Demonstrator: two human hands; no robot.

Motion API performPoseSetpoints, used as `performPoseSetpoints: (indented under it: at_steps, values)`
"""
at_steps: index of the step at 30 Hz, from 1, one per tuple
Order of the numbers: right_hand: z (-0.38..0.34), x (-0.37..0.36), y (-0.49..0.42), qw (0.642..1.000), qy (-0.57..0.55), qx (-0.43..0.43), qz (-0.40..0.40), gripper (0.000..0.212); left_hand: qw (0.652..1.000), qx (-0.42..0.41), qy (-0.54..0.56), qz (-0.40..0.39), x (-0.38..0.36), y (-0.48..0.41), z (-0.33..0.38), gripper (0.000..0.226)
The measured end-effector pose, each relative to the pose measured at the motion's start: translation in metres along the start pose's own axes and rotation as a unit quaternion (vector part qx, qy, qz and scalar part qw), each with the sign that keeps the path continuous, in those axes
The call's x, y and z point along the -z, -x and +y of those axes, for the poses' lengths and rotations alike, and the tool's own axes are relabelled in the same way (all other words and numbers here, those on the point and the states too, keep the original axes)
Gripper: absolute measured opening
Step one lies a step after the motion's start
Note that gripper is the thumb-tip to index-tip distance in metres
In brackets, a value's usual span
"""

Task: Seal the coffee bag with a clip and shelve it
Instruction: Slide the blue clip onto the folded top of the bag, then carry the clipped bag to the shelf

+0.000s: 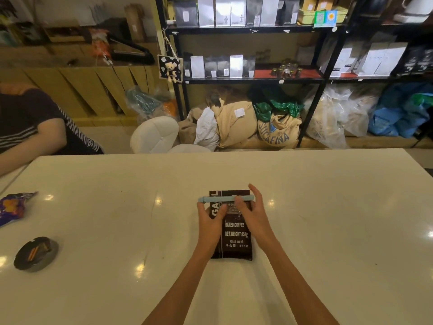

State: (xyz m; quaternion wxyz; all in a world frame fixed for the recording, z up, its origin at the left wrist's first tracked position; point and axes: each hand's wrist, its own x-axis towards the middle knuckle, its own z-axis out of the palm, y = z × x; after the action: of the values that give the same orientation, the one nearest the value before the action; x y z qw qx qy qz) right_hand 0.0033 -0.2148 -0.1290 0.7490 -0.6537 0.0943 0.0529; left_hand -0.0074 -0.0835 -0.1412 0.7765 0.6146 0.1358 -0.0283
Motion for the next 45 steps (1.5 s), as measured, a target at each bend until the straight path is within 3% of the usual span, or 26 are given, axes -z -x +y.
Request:
performPoseSetpoints:
  at_steps: [2, 7, 11, 15, 17, 19, 22, 24, 28, 32, 34, 40, 45]
  values:
    - [0.008, -0.009, 0.006, 0.997, 0.076, 0.031, -0.015, 0.08, 0.999, -0.023, -0.017, 0.029, 0.006, -0.001, 0.003, 0.042]
    - [0.022, -0.018, 0.009, 0.979, 0.147, 0.065, 0.125, 0.033, 0.999, -0.035, -0.02, 0.023, 0.006, 0.008, 0.008, 0.032]
    - [0.004, -0.026, 0.004, 0.959, 0.187, 0.089, 0.193, 0.043, 0.992, -0.029, -0.115, -0.038, 0.016, 0.017, 0.008, 0.039]
    - [0.0, -0.039, 0.012, 0.982, 0.157, 0.041, 0.093, 0.051, 0.986, -0.056, -0.153, 0.015, 0.035, 0.025, 0.009, 0.026]
    - [0.008, -0.049, 0.023, 0.971, 0.232, 0.039, 0.042, 0.057, 0.985, -0.069, -0.147, 0.059, 0.046, 0.023, 0.01, 0.023]
    - [0.018, -0.058, 0.032, 0.952, 0.295, 0.059, 0.058, 0.058, 0.984, -0.071, -0.148, 0.074, 0.055, 0.021, 0.009, 0.022]
    - [0.023, -0.065, 0.036, 0.952, 0.269, 0.062, 0.134, 0.049, 0.983, -0.065, -0.165, 0.058, 0.059, 0.018, 0.004, 0.019]
    - [0.02, -0.06, 0.034, 0.958, 0.236, 0.041, 0.159, 0.057, 0.983, -0.061, -0.167, 0.042, 0.055, 0.016, 0.002, 0.02]
    - [-0.001, -0.013, 0.04, 0.984, 0.11, -0.091, 0.105, 0.075, 0.987, -0.049, -0.153, 0.004, 0.031, 0.021, -0.001, 0.025]
    - [-0.023, 0.044, 0.063, 0.991, 0.1, -0.09, 0.001, 0.05, 0.986, -0.063, -0.151, -0.029, -0.022, 0.039, -0.007, 0.022]
    - [-0.031, 0.077, 0.077, 0.989, 0.138, -0.052, -0.003, 0.049, 0.986, -0.071, -0.14, -0.05, -0.062, 0.05, -0.014, 0.024]
    - [-0.045, 0.259, 0.161, 0.984, 0.076, -0.025, 0.156, 0.061, 0.966, -0.078, -0.145, -0.198, -0.242, 0.116, -0.049, 0.019]
    - [-0.043, 0.43, 0.278, 0.939, 0.017, 0.007, 0.343, 0.052, 0.911, -0.042, -0.137, -0.387, -0.42, 0.217, -0.107, 0.021]
